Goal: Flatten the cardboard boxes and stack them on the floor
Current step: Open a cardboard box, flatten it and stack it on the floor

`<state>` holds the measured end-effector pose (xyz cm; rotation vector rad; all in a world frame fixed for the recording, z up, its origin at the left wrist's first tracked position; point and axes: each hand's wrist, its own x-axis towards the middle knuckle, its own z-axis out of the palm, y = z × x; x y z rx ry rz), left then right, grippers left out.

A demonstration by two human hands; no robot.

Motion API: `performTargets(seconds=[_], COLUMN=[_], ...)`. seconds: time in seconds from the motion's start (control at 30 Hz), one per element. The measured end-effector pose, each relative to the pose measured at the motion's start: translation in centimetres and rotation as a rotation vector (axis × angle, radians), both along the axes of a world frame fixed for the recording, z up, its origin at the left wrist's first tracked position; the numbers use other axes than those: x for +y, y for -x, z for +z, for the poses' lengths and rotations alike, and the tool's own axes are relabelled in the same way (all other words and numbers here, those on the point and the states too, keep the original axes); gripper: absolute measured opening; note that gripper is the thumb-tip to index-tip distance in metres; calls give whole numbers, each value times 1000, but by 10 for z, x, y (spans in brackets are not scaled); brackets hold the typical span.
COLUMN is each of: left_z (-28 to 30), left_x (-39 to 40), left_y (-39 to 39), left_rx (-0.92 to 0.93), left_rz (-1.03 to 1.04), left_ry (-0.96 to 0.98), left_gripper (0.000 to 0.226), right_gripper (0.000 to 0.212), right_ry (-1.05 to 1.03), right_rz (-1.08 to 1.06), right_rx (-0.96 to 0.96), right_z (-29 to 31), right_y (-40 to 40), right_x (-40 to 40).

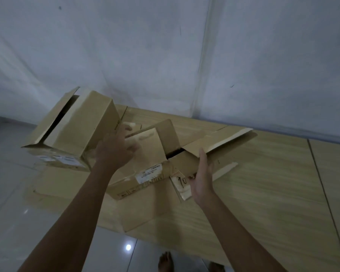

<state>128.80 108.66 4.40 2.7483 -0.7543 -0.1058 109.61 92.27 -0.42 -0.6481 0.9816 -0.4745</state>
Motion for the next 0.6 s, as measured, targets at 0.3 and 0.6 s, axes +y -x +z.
performTargets(seconds=[0.3, 0.6], left_z=[52, -3], left_x=[-29, -104], left_y=[111, 259], left_rx=[-407, -23], left_rz=[-130, -319], left_ry=[98, 64], left_gripper=[11, 52], right_gripper=[102, 44], right_ry=[155, 195], right_rz=[104, -43], right_rx=[-206, 7], right_z=[64, 24], right_y=[-48, 50], right_x=[-39, -100])
